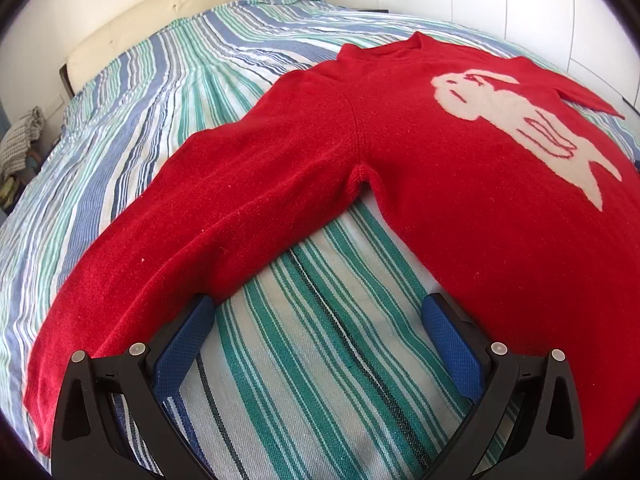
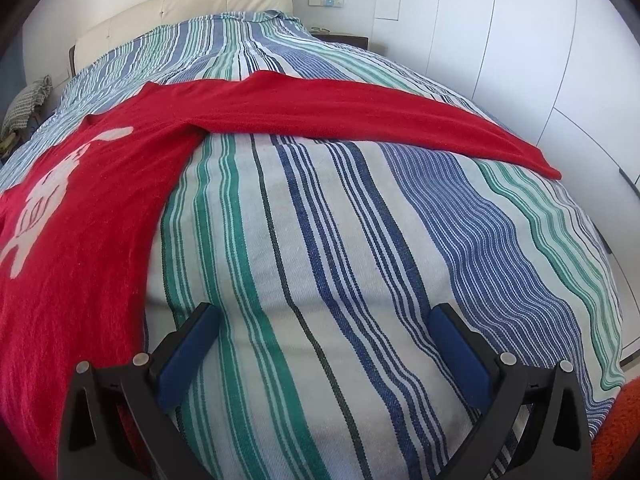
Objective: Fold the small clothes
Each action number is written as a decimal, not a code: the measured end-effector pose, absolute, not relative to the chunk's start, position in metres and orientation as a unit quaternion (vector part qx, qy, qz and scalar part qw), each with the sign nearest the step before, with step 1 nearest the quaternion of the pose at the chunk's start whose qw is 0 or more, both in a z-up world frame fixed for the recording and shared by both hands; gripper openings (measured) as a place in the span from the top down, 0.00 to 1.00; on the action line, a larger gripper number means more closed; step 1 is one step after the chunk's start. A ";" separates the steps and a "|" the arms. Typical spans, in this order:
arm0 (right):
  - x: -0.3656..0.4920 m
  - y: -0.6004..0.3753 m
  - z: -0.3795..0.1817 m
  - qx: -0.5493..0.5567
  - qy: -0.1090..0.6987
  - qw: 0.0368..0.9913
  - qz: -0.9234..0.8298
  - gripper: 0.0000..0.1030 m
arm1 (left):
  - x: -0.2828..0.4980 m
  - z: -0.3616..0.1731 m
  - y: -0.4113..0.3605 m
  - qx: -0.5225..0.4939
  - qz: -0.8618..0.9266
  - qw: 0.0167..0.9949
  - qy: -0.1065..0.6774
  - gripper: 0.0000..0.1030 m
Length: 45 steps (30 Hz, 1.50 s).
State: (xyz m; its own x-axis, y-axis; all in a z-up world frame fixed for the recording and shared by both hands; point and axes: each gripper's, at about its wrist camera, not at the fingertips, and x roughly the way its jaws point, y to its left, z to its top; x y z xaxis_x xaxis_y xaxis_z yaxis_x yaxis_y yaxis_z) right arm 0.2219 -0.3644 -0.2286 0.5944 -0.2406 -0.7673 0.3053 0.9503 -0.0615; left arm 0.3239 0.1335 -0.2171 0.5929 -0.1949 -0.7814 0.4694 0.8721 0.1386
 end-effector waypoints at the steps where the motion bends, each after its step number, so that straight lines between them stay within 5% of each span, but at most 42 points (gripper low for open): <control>1: 0.221 -0.365 -0.228 0.039 0.423 0.892 -0.152 0.00 | 0.324 -0.217 0.133 0.168 -0.190 0.877 0.410 0.00; 45: 0.204 -0.371 -0.226 0.050 0.391 0.909 -0.135 0.00 | 0.324 -0.217 0.134 0.168 -0.189 0.876 0.410 0.00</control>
